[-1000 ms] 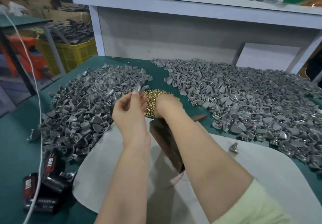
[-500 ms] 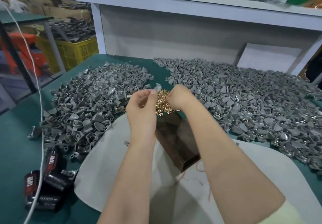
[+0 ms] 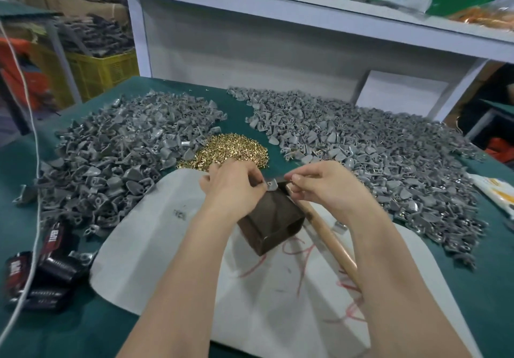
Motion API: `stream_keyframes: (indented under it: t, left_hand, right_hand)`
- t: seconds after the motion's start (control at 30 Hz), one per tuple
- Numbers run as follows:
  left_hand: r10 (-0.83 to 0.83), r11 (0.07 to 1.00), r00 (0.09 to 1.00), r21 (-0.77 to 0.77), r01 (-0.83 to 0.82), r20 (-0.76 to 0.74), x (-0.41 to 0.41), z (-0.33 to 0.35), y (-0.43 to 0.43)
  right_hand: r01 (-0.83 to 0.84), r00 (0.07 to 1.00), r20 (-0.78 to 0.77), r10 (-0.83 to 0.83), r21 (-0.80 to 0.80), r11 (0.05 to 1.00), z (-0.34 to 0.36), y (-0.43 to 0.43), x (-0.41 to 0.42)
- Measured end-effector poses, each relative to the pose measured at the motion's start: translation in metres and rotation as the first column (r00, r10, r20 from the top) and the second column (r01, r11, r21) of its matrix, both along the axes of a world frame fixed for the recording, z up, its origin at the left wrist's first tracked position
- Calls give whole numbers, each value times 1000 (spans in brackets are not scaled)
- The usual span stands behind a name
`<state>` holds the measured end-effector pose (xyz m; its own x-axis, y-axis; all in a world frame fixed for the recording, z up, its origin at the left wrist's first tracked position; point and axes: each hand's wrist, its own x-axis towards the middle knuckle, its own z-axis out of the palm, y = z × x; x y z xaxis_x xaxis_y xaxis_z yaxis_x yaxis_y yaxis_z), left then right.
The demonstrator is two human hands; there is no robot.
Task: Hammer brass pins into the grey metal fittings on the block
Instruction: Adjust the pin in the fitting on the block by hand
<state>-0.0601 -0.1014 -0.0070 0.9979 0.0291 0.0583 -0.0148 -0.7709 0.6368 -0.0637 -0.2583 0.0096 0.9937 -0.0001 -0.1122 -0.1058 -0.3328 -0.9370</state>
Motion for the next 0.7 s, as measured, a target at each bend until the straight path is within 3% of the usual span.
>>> stream_keyframes:
  t: [0.1,0.2,0.27,0.37,0.43,0.7]
  left_hand:
    - [-22,1000,1000,-8,22,22,-1,-1,-1]
    - [-45,998,998,-41,47,48,0,-2,-1]
    - [-67,992,993,-96,76,97,1,-1,-1]
    - [-120,974,970,-163,156,211,3,2,-3]
    - [-126,967,961,-188,175,244,4,2,-3]
    - [-113,911,966,-365,194,231,4,1,-1]
  right_hand:
    - [49,990,130,-49,5,999,-3,10,-1]
    - [119,939,337,-65,-142,983,-11,20,1]
    - [138,909,413,-62,-157,978,-13,24,2]
    - [131,888,455,-67,-111,985,-12,28,2]
    - [147,878,475,-55,-160,976,-13,29,3]
    - [124,862,505,47,-300,946,-15,29,1]
